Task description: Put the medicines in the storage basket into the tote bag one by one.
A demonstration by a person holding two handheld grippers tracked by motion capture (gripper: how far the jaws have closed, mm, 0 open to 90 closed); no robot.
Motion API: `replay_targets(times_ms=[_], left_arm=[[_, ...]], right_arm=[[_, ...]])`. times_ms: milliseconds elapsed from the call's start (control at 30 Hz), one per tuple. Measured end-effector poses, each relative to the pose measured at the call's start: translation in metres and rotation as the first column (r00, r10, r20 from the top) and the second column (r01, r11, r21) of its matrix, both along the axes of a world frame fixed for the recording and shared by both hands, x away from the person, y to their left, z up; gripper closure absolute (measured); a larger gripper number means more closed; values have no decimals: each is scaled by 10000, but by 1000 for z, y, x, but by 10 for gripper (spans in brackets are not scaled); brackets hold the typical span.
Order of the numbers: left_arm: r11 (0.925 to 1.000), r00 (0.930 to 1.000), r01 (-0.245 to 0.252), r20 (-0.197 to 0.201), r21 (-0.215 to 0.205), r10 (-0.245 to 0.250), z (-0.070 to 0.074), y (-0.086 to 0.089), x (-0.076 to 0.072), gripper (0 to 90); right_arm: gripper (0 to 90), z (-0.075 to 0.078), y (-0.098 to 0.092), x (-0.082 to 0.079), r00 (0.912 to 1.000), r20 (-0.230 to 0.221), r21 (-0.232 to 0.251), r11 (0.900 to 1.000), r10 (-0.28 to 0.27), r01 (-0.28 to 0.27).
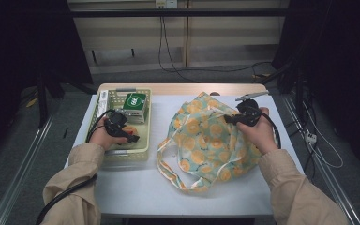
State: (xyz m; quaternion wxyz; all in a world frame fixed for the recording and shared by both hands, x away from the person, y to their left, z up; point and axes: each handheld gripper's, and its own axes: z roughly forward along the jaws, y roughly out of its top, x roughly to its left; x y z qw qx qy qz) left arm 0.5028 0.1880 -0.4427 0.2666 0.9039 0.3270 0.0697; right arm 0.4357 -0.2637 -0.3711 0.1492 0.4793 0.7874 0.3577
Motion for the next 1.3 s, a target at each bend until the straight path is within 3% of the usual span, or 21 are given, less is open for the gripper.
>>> replay_targets(times_ms=[100, 200, 267, 433, 600, 700, 800, 900, 1000, 1067, 1167, 1300], left_arm=[[9998, 9998, -176, -20, -59, 176, 2, -1, 0, 207], [9970, 9992, -355, 166, -685, 367, 9, 1, 1, 208], [9932, 9979, -501, 360, -1050, 541, 16, -2, 1, 209], [9909, 9968, -409, 628, -1283, 493, 43, -12, 0, 209], [9792, 9957, -74, 888, -2029, 259, 78, -29, -5, 209], [9636, 9944, 311, 1057, -2657, -29, 96, -45, -12, 209], [9530, 9924, 811, 1127, -2917, -499, 107, -65, -21, 210], [9443, 9843, 1504, 1336, -2928, -1154, 112, -89, -33, 209], [9295, 9712, 2208, 1544, -2956, -1816, 115, -112, -47, 209], [9158, 9619, 2609, 1622, -3054, -2200, 115, -127, -55, 209], [9011, 9518, 3020, 1510, -3111, -2668, 110, -146, -66, 209], [8958, 9409, 3372, 1361, -2895, -3102, 97, -166, -71, 209]], right_arm=[[900, 0, -1, -1, 10000, 17, 20, 10000, -14, 14], [900, 0, -3, -2, 10000, 20, 43, 10000, -47, 47], [900, 0, -3, -2, 10000, 11, 88, 10000, -41, 41], [900, 1, -1, -1, 10000, 2, 124, 9999, -9, 9], [900, 2, 1, 0, 10000, 50, 124, 9999, 14, -14], [900, 3, 0, 0, 10000, 71, 211, 9998, -12, 11], [900, 4, -1, 0, 9999, 98, 273, 9996, -111, 108], [900, 5, -2, 1, 9997, 114, 258, 9995, -211, 208], [900, 6, -1, 2, 9996, 132, 324, 9992, -244, 240], [900, 6, 0, 3, 9997, 133, 337, 9992, -203, 198], [900, 7, 2, 3, 9998, 136, 313, 9994, -149, 145], [900, 6, 5, 3, 9999, 119, 314, 9995, -81, 77]])
